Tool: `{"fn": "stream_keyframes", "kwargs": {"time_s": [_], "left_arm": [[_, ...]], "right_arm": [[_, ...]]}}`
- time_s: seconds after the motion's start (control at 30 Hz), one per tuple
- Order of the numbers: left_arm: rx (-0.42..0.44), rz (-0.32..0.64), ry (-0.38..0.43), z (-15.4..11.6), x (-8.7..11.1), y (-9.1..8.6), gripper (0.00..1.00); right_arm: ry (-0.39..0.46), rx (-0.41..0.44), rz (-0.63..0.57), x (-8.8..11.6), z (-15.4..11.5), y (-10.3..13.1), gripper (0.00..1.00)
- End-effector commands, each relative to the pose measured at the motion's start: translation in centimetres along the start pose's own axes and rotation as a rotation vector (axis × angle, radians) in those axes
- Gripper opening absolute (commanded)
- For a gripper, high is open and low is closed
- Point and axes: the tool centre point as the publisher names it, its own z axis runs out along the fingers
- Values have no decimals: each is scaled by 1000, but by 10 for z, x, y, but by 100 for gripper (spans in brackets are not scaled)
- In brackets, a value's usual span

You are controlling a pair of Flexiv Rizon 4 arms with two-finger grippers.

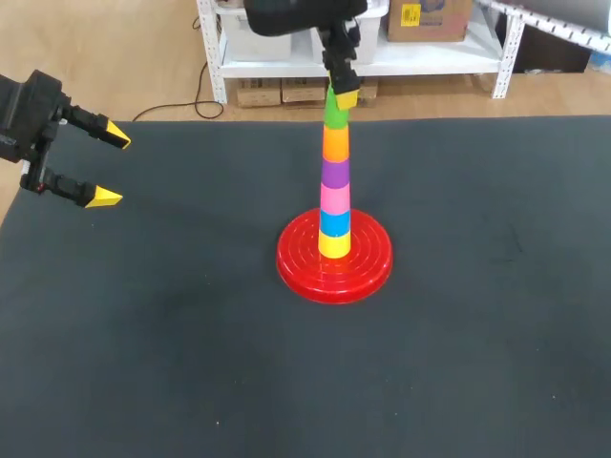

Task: Pick up and stack the cylinders on the red base in this order: pink,purple,orange,green

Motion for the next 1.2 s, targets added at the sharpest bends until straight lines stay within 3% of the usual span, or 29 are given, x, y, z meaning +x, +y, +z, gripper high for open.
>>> {"fn": "stream_keyframes", "kwargs": {"time_s": [0.03,0.7,0.73,0.77,1.2], "left_arm": [[0,1,0,0,1,1,100],[0,1,0,0,1,1,100],[0,1,0,0,1,1,100],[0,1,0,0,1,1,100],[0,1,0,0,1,1,100]], "right_arm": [[7,-7,-8,-2,6,1,0],[13,4,-20,-4,9,3,0],[8,20,-20,-5,8,4,42],[6,22,-20,-5,6,4,100],[-115,50,40,7,-13,6,100]]}}
